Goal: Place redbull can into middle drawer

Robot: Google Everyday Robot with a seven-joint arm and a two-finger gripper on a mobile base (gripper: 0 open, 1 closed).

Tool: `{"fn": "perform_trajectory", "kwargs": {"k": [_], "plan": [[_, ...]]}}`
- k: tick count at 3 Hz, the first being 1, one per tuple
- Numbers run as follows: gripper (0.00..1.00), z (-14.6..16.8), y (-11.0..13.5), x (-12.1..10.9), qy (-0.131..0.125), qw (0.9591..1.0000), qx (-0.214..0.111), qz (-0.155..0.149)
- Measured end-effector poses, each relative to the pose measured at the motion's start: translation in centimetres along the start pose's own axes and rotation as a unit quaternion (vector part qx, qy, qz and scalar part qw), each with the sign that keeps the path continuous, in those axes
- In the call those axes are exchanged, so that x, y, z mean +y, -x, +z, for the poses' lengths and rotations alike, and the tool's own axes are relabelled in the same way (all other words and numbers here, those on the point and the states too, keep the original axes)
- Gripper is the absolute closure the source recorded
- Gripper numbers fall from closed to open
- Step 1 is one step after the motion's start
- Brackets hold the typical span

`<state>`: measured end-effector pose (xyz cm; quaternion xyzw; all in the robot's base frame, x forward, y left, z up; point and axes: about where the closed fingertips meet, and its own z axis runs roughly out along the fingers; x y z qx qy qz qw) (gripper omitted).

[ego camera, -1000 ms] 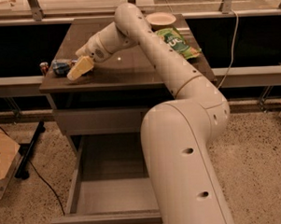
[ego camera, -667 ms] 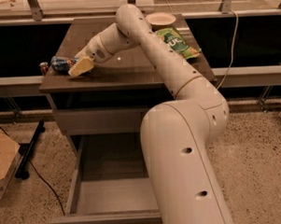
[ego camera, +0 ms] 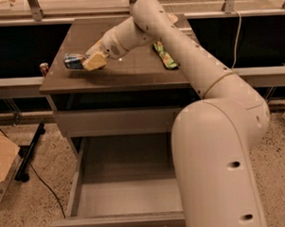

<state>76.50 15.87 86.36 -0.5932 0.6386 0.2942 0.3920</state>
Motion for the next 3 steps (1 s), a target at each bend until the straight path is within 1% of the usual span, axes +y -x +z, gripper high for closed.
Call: {"fn": "perform_trajectory", "kwargs": {"k": [1, 2, 3], "plan": [[1.00, -6.0, 0.6, 1.6, -0.048, 0.9988, -0.006, -0.005], [1.00, -14.2, 1.0, 7.3, -0.098, 0.9948, -0.009, -0.027], [1.00, -14.7, -5.4, 15.6, -0.047, 0.9981, 0.038, -0.013]]}}
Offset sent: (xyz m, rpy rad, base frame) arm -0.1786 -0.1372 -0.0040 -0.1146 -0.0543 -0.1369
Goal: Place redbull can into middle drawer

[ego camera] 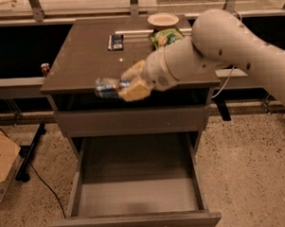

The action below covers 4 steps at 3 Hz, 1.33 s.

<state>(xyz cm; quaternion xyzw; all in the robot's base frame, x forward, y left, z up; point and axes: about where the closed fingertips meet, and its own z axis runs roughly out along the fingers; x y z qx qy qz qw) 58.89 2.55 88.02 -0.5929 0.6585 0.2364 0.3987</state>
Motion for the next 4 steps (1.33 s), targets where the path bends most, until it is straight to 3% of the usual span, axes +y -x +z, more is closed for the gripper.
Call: {"fn": "perform_trajectory", "kwargs": {"k": [1, 2, 3, 4], "plan": [[1.00, 0.6, -4.9, 5.5, 0.058, 0.9971, 0.045, 0.019], [1.00, 2.1, -9.9, 9.5, 0.091, 0.9914, 0.073, 0.060], [1.00, 4.7, -14.5, 11.7, 0.091, 0.9890, 0.065, 0.097], [1.00, 7.8, -18.9, 11.3, 0.066, 0.9887, 0.041, 0.129]]}}
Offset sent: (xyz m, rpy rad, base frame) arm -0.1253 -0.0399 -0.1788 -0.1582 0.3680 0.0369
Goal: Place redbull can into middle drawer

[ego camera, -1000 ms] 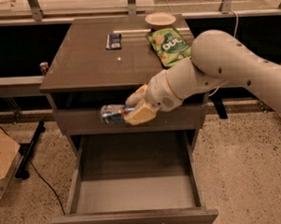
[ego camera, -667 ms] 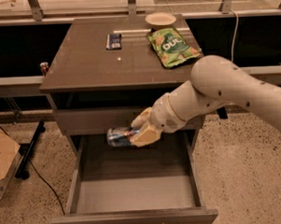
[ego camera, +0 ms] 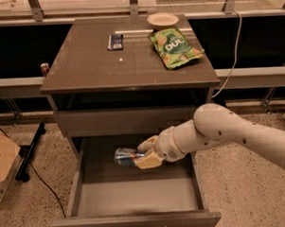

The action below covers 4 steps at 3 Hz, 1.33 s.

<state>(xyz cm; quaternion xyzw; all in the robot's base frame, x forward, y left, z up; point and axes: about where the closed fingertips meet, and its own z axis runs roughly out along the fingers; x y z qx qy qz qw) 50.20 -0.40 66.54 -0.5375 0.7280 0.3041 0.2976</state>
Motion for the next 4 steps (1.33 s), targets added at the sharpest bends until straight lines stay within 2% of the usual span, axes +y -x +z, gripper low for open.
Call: {"fn": "perform_trajectory", "kwargs": {"k": [1, 2, 3, 4], "plan": [[1.00, 3.0, -4.1, -2.4, -0.019, 0.9982, -0.033, 0.047], [1.00, 4.0, -5.0, -2.7, -0.019, 0.9975, -0.038, 0.057], [1.00, 4.6, -5.1, -3.0, -0.023, 0.9976, -0.024, 0.062], [1.00, 6.5, -7.5, -3.4, -0.030, 0.9955, 0.008, 0.090]]}}
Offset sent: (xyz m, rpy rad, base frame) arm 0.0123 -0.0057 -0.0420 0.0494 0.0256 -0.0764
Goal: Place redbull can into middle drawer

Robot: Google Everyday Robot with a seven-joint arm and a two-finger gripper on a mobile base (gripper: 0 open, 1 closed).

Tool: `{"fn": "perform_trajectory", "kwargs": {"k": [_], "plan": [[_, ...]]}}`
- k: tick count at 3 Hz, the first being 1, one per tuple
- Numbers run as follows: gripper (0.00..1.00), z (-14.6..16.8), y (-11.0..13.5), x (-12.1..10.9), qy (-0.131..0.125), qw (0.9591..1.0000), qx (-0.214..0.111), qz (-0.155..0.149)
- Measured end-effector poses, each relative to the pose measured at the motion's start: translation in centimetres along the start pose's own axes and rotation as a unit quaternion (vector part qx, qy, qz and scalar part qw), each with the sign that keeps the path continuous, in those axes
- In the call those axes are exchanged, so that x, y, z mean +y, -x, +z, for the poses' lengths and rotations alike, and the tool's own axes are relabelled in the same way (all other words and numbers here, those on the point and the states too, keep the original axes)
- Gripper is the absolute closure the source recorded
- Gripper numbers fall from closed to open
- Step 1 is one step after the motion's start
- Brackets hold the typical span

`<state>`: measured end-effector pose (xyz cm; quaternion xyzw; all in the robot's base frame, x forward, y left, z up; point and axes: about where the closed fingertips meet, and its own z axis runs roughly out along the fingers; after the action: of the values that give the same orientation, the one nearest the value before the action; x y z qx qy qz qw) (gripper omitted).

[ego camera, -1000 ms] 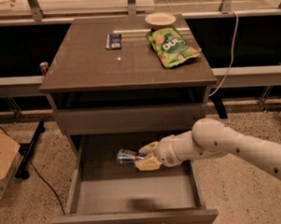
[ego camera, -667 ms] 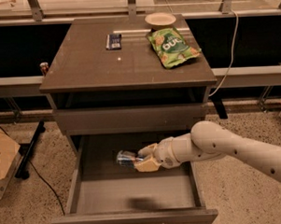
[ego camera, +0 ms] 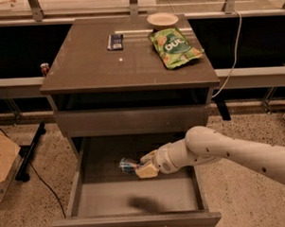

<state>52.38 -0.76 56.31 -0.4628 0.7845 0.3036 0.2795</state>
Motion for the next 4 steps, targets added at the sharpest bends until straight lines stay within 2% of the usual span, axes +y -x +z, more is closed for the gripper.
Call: {"fn": "perform_trajectory", "kwargs": {"k": [2, 3, 4], "plan": [[1.00, 4.7, -7.3, -3.4, -0.004, 0.9976, 0.031, 0.061], [1.00, 6.1, -11.2, -5.0, -0.005, 0.9952, 0.034, 0.091], [0.81, 6.8, -14.7, -6.3, -0.013, 0.9924, 0.040, 0.115]]}}
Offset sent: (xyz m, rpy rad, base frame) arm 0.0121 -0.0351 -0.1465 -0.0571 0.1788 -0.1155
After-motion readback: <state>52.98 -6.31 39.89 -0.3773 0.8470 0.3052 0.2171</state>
